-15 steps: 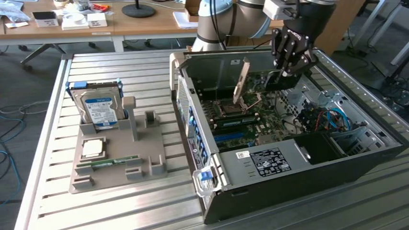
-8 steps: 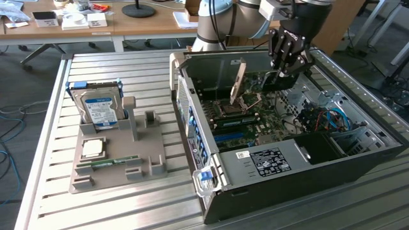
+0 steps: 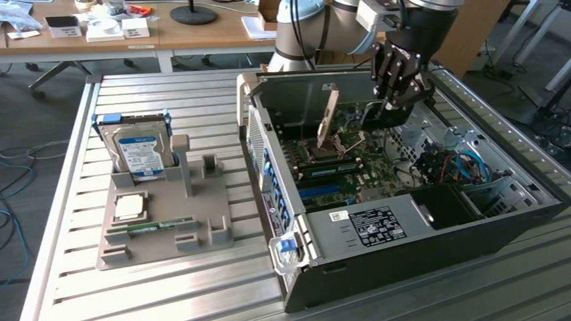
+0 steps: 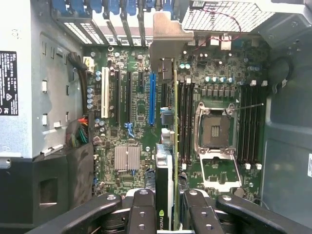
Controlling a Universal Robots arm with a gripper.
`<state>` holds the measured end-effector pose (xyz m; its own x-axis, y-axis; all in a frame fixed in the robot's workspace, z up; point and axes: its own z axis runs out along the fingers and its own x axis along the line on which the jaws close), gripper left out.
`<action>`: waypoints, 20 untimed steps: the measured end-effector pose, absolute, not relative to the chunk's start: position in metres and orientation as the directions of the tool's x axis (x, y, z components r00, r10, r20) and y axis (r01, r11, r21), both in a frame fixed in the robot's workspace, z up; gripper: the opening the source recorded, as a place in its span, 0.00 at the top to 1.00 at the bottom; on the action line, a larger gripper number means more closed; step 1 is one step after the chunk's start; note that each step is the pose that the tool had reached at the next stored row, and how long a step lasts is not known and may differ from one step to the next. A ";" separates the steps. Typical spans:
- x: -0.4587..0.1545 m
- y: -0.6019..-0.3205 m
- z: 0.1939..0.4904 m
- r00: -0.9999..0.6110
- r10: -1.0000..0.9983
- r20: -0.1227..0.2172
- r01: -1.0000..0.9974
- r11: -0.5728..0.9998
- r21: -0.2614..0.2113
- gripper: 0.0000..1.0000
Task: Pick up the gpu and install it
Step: 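Insert the gpu into the slot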
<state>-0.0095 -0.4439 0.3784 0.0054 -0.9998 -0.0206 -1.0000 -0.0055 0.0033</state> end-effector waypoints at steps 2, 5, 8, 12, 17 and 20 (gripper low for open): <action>-0.010 -0.444 0.378 0.006 -1.000 -0.020 -1.000 -0.006 0.003 0.73; -0.010 -0.444 0.378 0.005 -1.000 -0.021 -1.000 -0.006 0.003 0.73; -0.010 -0.444 0.378 0.005 -1.000 -0.021 -1.000 -0.006 0.003 0.73; -0.010 -0.444 0.375 0.005 -1.000 -0.021 -1.000 -0.006 0.003 0.73; -0.010 -0.444 0.373 0.006 -1.000 -0.020 -1.000 -0.006 0.003 0.73; -0.010 -0.444 0.373 0.006 -1.000 -0.021 -1.000 -0.006 0.003 0.73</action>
